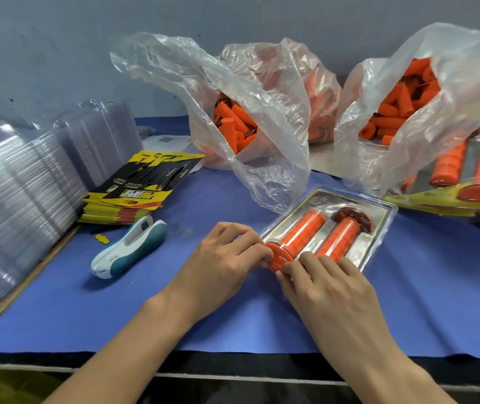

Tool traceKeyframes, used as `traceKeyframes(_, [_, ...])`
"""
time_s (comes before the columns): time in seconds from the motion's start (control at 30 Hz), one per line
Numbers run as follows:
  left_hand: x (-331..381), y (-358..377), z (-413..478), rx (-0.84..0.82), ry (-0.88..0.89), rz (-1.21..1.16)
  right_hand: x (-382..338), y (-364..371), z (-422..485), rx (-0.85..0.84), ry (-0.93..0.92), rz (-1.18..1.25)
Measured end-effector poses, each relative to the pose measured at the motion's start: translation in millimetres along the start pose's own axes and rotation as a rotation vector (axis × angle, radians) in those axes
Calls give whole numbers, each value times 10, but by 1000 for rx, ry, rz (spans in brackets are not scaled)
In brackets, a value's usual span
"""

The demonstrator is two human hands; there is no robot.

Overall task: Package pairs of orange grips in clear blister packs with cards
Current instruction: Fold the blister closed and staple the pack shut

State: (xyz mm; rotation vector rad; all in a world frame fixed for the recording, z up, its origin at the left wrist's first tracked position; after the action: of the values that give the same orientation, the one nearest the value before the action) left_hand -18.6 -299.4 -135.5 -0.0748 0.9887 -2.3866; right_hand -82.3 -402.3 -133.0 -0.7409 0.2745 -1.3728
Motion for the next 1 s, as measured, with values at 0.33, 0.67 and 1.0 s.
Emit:
traceKeyframes(0.33, [-58,18,-40,-22,13,14,17,9,-3,53,8,12])
traceKeyframes(0.67, [-60,-13,3,-19,-58,25,37,39,-48,36,81,66])
traceKeyframes(1.0, [8,-12,7,-30,-109,-128,89,67,-60,66,140,190])
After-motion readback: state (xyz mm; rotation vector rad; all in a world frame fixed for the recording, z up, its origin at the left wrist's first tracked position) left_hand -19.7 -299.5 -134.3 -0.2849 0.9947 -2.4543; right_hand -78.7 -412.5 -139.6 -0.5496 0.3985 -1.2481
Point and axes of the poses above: each hand's wrist, its own z-axis towards the middle knuckle, its own y-axis out of the palm, x = y × z, the point moved 8 cm from there along z, towards the middle knuckle, and after that the axes turned 6 degrees about x, right-handed, at the moved point
